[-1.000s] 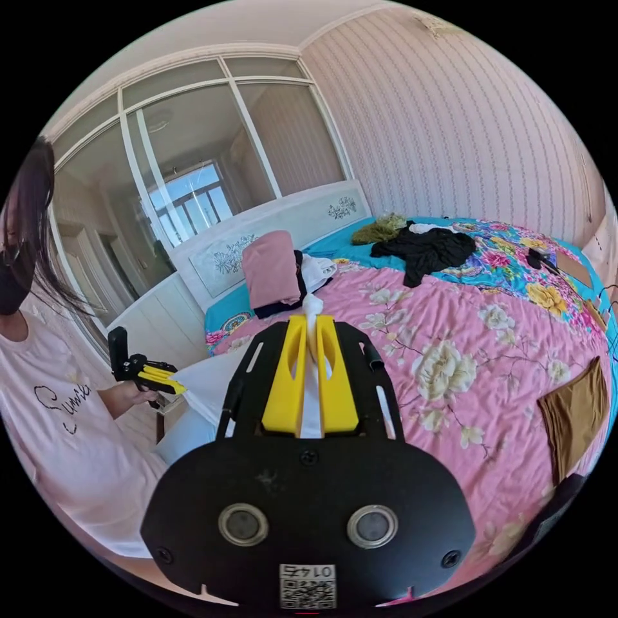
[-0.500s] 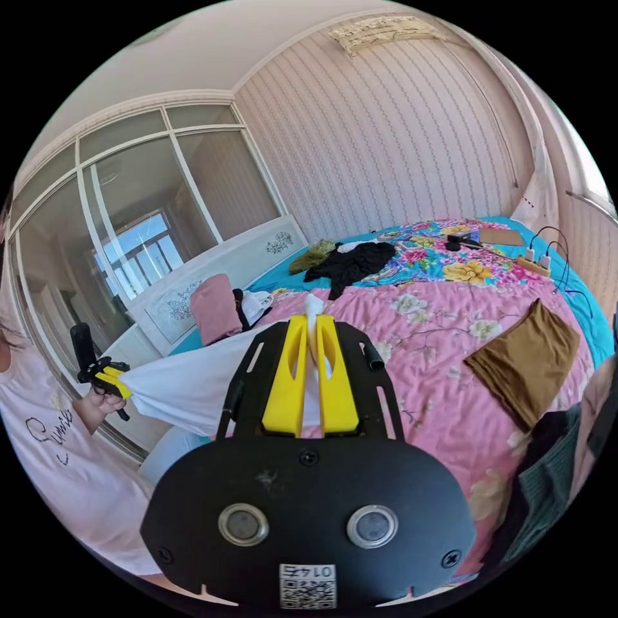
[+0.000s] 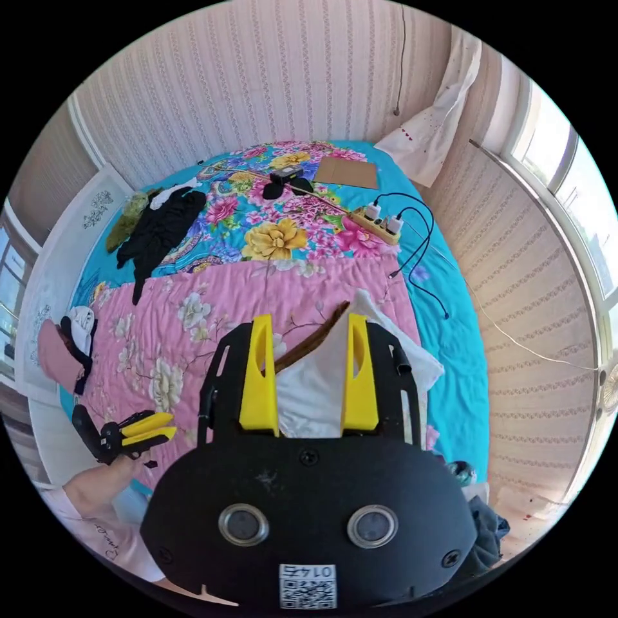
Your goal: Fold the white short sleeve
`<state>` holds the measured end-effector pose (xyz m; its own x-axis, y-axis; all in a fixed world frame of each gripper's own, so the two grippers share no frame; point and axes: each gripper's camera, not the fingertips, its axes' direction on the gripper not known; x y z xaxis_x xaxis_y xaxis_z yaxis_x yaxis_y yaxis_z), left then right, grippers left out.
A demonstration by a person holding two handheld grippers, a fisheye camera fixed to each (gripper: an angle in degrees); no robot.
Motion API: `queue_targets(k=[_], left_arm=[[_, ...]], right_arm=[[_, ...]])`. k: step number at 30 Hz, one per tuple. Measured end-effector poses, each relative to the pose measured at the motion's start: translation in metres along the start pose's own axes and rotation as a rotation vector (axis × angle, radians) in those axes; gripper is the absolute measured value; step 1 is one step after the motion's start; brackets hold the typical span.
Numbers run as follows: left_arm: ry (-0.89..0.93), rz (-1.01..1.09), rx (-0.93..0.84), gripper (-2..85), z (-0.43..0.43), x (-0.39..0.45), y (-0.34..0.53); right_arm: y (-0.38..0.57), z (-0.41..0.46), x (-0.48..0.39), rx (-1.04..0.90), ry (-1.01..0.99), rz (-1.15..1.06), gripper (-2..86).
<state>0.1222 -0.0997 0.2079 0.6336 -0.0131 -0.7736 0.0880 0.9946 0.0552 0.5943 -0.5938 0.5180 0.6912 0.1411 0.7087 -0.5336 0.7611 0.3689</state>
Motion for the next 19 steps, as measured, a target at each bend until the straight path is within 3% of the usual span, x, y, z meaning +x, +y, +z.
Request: queue_targets(k=[5,8,13,19], left_arm=[[0.01,0.046,-0.033,5.3,-0.044,-0.076,0.068],[-0.059,0.055,-0.069,5.3,-0.102,-0.104,0.146],[-0.231,-0.208,-0.014,5.8,-0.242,-0.169,0.272],[-0.5,-0.493,0.256,7.3,-0.405,-0.263,0.344]], right_arm=[[0.097,0.046,-0.046,0.151,-0.093,-0.07,13.1],[0.196,0.085,-0.109,0.126,-0.249,-0.14,11.9],[0.353,0.15,-0.283,-0.073,-0.51,-0.321,10.7],[0.391,0.142,-0.503,-0.155,-0.745,-0.617,11.8]])
